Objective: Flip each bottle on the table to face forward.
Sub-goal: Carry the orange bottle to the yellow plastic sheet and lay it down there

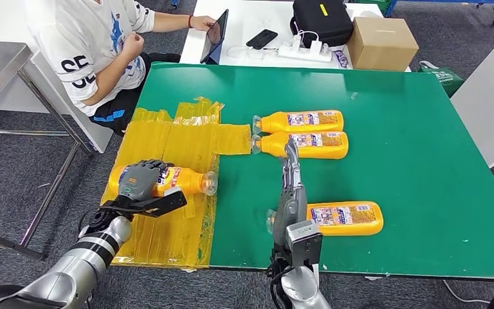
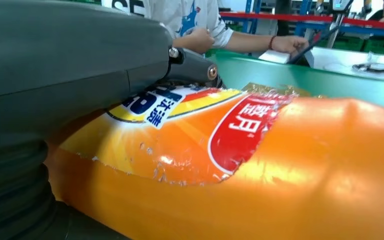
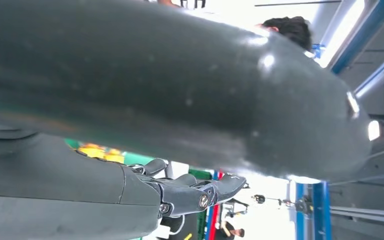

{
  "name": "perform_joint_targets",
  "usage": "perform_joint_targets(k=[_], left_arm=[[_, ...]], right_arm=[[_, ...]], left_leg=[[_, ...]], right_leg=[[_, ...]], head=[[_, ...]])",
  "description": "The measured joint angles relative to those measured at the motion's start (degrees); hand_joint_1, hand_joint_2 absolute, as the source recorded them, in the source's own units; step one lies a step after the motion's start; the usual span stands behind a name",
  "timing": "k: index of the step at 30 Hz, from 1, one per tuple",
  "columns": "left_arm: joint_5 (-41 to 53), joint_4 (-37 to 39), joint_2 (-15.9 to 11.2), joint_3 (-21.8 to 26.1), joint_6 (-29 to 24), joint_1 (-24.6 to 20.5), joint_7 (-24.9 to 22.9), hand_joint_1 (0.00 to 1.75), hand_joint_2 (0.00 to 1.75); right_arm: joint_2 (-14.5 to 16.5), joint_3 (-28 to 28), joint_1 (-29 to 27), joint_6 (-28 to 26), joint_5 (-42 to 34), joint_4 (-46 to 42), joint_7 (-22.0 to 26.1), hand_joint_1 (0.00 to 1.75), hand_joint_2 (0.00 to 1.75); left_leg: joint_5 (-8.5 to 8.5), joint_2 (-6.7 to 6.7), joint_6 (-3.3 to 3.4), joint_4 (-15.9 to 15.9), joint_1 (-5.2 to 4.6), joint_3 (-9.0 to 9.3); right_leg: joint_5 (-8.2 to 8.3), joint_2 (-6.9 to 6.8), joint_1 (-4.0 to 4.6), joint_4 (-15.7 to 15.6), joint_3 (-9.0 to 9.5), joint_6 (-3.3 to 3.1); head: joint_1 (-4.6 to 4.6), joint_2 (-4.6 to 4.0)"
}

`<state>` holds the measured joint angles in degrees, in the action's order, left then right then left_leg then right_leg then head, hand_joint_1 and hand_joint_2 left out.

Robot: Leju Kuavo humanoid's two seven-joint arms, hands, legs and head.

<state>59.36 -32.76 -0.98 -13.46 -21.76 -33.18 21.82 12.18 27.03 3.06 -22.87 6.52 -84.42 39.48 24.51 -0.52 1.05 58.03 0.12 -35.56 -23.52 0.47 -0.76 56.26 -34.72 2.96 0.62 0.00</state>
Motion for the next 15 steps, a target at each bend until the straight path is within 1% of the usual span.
perform_joint_targets(k=[2, 3, 6, 7, 10, 14, 15], left_arm=[[-0.08, 0.43, -0.63, -0.22, 1.42, -0.14, 0.67, 1.75, 1.75], [-0.36, 0.63, -0.91, -0.31, 2.32, -0.24, 1.21, 1.37, 1.75], [-2.13, 0.91, -1.57, -0.4, 5.92, -0.45, 3.37, 0.06, 1.75], [-2.75, 0.93, -1.75, -0.43, 7.33, -0.41, 4.01, 0.0, 1.75], [-4.29, 0.95, -2.21, -0.56, 11.21, -0.21, 5.59, 0.0, 1.75], [-5.94, 0.91, -2.88, -1.18, 15.18, -0.01, 7.67, 0.0, 0.0], [-6.24, 0.87, -3.04, -1.44, 15.68, 0.12, 8.09, 0.0, 0.0]], right_arm=[[0.21, -0.56, 0.01, 1.09, -0.22, 1.16, -0.14, 0.0, 0.0], [0.32, -0.83, 0.03, 1.67, -0.3, 1.87, -0.19, 0.0, 0.0], [0.69, -1.31, 0.22, 3.18, -0.32, 3.89, -0.22, 0.0, 0.0], [0.84, -1.38, 0.36, 3.65, -0.31, 4.51, -0.22, 0.0, 0.0], [1.2, -1.46, 0.77, 4.96, -0.26, 6.13, -0.28, 0.0, 0.0], [1.57, -1.51, 1.33, 6.51, -0.28, 7.98, -0.54, 0.0, 0.0], [1.66, -1.54, 1.52, 6.86, -0.36, 8.47, -0.62, 0.0, 0.0]], left_leg=[[0.01, 0.01, -0.01, -0.01, 0.0, 0.06], [0.01, 0.01, -0.01, -0.01, 0.0, 0.1], [0.02, 0.0, -0.03, -0.02, 0.0, 0.31], [0.03, 0.0, -0.04, -0.03, 0.0, 0.38], [0.04, -0.01, -0.06, -0.04, 0.01, 0.52], [0.04, -0.03, -0.06, -0.05, 0.0, 0.76], [0.04, -0.05, -0.06, -0.05, 0.0, 0.82]], right_leg=[[0.0, 0.0, 0.0, 0.0, 0.06, 0.0], [0.0, 0.0, 0.0, 0.0, 0.11, 0.0], [-0.01, 0.0, 0.0, 0.0, 0.32, -0.01], [-0.02, 0.0, 0.01, 0.0, 0.38, -0.02], [-0.04, 0.0, 0.01, 0.01, 0.52, -0.04], [-0.08, -0.02, 0.01, 0.01, 0.77, -0.09], [-0.09, -0.03, 0.01, 0.0, 0.83, -0.1]], head=[[-0.01, 0.0], [-0.01, 0.0], [-0.01, 0.0], [-0.01, 0.0], [-0.01, 0.0], [-0.01, 0.0], [-0.01, 0.0]])
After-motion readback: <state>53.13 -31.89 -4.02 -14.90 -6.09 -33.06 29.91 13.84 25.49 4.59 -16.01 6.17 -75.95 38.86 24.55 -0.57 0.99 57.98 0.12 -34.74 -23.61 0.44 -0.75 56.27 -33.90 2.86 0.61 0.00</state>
